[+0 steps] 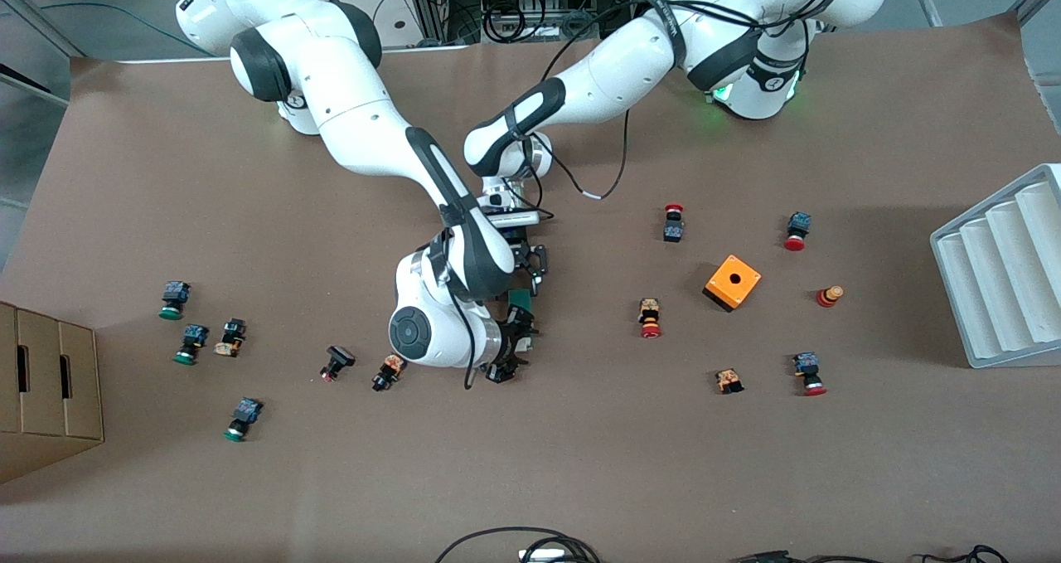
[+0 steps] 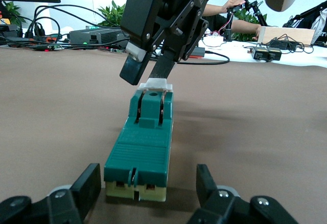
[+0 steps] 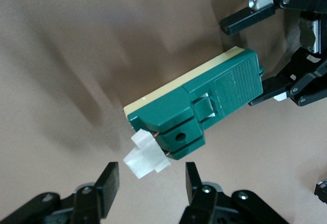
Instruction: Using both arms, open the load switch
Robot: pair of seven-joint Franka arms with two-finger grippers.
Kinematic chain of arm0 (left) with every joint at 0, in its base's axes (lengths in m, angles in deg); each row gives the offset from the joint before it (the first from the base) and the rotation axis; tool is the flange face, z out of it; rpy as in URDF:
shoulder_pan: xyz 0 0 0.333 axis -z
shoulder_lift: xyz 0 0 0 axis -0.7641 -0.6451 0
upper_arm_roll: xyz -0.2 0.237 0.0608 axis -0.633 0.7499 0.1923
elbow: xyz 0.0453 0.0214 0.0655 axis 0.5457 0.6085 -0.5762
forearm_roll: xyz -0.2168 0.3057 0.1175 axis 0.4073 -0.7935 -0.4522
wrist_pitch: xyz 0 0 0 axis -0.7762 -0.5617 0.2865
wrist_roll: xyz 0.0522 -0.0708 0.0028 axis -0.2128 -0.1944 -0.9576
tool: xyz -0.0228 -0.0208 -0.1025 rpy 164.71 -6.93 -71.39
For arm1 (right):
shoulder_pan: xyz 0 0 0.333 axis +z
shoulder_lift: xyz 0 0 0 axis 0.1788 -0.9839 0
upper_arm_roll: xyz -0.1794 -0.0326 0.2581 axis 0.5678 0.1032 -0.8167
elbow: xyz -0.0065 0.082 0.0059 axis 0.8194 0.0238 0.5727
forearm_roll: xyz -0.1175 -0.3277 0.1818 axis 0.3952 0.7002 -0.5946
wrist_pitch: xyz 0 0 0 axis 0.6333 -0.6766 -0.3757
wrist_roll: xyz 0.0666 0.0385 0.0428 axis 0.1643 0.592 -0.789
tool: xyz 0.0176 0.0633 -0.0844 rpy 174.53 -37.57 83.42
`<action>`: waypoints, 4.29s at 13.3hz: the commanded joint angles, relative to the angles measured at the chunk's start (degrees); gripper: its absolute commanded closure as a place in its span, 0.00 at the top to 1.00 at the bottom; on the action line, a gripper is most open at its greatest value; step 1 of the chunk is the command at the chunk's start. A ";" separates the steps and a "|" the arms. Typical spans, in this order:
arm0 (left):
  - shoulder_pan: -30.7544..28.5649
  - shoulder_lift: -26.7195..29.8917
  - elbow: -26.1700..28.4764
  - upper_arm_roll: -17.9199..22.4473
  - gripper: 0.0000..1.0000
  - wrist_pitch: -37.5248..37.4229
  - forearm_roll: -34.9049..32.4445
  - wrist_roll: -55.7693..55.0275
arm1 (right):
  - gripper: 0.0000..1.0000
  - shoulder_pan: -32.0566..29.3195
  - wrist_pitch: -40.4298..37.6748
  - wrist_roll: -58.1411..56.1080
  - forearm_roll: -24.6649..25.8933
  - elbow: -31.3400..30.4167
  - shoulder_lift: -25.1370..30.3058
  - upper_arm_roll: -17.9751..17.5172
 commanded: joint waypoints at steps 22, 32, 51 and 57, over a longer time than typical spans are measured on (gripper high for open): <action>0.19 -1.19 -1.23 -0.80 0.50 -2.32 0.94 0.18 | 0.39 -1.51 -1.65 0.08 4.06 -1.23 2.18 -3.55; 0.11 -1.11 -0.97 -0.80 0.51 -2.32 1.12 0.18 | 0.39 -1.69 -2.35 -1.24 5.47 -3.78 4.91 -3.64; 0.11 -1.02 -0.97 -0.80 0.51 -2.41 1.12 0.18 | 0.28 -1.95 -2.35 -4.58 8.37 -10.37 9.92 -6.45; 0.11 -0.93 -0.97 -0.80 0.51 -2.41 1.20 0.18 | 0.28 -2.65 -2.35 -4.75 9.77 -11.68 11.67 -7.51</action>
